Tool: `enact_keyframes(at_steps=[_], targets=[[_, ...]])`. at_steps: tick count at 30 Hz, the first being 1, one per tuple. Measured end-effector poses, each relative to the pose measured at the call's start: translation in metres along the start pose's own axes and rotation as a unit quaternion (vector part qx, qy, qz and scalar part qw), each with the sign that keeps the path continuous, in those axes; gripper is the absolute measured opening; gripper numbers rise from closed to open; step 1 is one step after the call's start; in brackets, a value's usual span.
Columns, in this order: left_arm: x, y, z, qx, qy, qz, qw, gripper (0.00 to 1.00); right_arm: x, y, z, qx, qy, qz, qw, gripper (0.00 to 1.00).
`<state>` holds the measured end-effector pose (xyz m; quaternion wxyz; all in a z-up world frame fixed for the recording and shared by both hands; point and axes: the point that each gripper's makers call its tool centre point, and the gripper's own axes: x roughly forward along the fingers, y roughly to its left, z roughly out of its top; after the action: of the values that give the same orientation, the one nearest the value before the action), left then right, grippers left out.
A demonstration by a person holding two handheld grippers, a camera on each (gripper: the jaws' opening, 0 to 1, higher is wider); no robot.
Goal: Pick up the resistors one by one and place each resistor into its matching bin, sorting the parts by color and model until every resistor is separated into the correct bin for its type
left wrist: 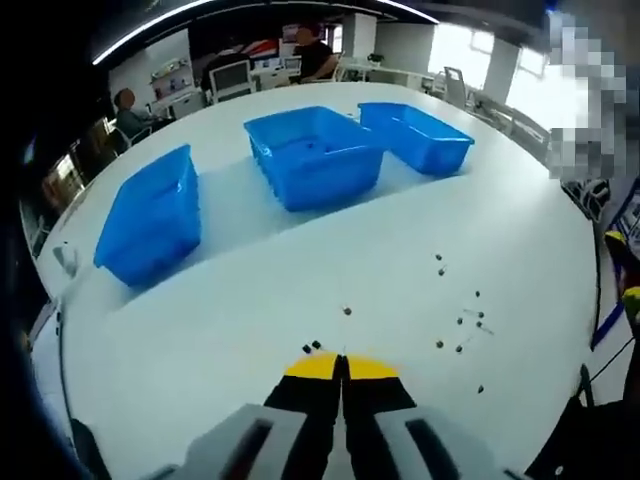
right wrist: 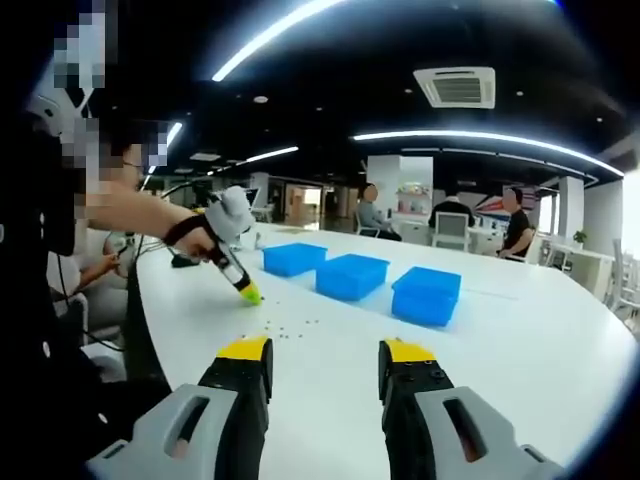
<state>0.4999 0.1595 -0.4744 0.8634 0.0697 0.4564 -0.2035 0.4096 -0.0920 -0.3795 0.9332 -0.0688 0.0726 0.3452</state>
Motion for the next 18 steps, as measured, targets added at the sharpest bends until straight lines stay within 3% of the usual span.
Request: enact_keyframes(at_steps=[6, 10, 13, 18], targets=[[-0.030, -0.011, 0.010, -0.010, -0.072, -0.042, 0.9965, 0.04, 0.001, 0.004, 0.002, -0.002, 0.001, 0.001, 1.0000, 0.44], [-0.044, -0.012, 0.005, -0.022, -0.093, -0.045, 0.9944, 0.04, 0.003, 0.009, 0.005, -0.006, 0.002, 0.005, 1.0000, 0.44], [-0.037, -0.008, 0.000, -0.013, -0.087, -0.028, 0.9957, 0.05, 0.005, 0.013, 0.005, -0.008, 0.004, 0.009, 0.9999, 0.44], [-0.017, -0.002, -0.006, -0.005, -0.040, -0.013, 0.9991, 0.15, 0.006, 0.016, 0.008, -0.013, 0.002, 0.012, 0.9998, 0.44]])
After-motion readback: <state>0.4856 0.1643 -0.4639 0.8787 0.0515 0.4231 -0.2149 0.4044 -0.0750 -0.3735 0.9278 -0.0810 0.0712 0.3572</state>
